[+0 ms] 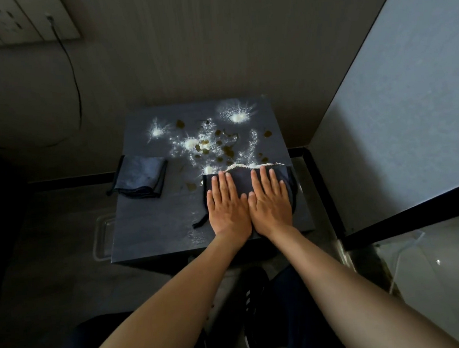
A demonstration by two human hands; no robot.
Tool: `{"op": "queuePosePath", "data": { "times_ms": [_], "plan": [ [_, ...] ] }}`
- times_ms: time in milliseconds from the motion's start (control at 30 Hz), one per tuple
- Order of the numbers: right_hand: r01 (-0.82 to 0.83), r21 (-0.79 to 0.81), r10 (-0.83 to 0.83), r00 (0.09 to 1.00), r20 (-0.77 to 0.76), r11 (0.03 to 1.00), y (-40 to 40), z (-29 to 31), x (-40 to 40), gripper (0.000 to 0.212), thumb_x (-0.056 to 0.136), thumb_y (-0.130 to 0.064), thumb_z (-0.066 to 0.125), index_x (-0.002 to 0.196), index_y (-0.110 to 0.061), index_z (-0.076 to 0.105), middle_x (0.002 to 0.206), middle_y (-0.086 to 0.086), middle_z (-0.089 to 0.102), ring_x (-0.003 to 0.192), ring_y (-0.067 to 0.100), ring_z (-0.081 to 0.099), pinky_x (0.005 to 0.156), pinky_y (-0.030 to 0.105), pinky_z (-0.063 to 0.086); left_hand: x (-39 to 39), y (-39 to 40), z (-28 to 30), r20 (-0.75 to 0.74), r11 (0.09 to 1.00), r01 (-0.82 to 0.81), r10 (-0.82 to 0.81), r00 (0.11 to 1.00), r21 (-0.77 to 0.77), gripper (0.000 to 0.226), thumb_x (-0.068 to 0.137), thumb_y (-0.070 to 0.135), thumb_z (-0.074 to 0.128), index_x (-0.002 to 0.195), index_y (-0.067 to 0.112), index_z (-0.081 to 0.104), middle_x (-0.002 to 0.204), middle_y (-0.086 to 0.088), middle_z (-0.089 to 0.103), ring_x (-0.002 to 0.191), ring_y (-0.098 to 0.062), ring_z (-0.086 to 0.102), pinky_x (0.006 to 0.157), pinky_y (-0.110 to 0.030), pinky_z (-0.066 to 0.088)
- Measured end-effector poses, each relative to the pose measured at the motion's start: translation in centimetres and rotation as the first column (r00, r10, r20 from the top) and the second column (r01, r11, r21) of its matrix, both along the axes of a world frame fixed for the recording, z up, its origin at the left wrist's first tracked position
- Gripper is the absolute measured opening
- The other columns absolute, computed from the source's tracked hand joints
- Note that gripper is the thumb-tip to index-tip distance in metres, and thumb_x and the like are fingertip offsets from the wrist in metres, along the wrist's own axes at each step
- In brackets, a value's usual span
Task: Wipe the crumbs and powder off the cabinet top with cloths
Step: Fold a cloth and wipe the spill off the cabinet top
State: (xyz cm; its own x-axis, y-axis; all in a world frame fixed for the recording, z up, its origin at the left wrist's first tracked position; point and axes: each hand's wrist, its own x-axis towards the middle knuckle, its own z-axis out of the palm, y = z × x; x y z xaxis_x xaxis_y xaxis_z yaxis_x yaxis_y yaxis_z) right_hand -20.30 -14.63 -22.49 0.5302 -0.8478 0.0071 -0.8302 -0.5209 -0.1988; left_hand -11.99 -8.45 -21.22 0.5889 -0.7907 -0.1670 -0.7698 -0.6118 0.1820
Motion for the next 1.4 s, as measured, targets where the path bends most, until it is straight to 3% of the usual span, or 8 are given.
{"op": "queuePosePath", "data": {
  "times_ms": [200, 467, 1400],
  "plan": [
    [-0.024, 0.007, 0.024, 0.999, 0.031, 1.0, 1.9, 0.2, 2.7, 0.066, 0.094, -0.039, 0.008, 0.157, -0.02, 0.014, 0.164, 0.007, 0.006, 0.151, 0.022, 0.001, 0.121, 0.042, 0.003, 2.4, 2.0, 0.1, 0.005, 0.997, -0.071, 0.071, 0.997, 0.006, 0.067, 0.104, 0.043, 0.011, 0.152, 0.008, -0.022, 0.161, -0.005, -0.026, 0.149, -0.02, -0.022, 0.123, -0.038, -0.006],
    [-0.003, 0.053, 0.0, 0.999, 0.046, 0.999, 1.3, 0.8, 6.1, 0.058, 0.102, -0.038, 0.023, 0.157, -0.026, 0.008, 0.163, 0.012, -0.01, 0.15, 0.022, -0.014, 0.121, 0.041, -0.002, 6.1, 1.2, 0.5, 0.02, 0.996, -0.078, 0.077, 0.997, 0.046, 0.067, 0.104, 0.043, 0.01, 0.152, 0.007, -0.021, 0.161, -0.006, -0.026, 0.149, -0.022, -0.022, 0.123, -0.039, -0.006],
    [0.01, 0.03, -0.012, 0.999, 0.043, 1.0, -11.0, 0.8, 14.7, 0.058, 0.101, -0.04, 0.023, 0.157, -0.027, 0.012, 0.163, 0.012, -0.009, 0.15, 0.022, -0.012, 0.121, 0.041, -0.003, 14.9, -11.2, -0.3, 0.029, 0.998, -0.056, 0.057, 0.998, -0.011, 0.068, 0.104, 0.044, 0.012, 0.153, 0.008, -0.018, 0.163, -0.006, -0.022, 0.15, -0.02, -0.019, 0.123, -0.038, -0.004]
  ]
}}
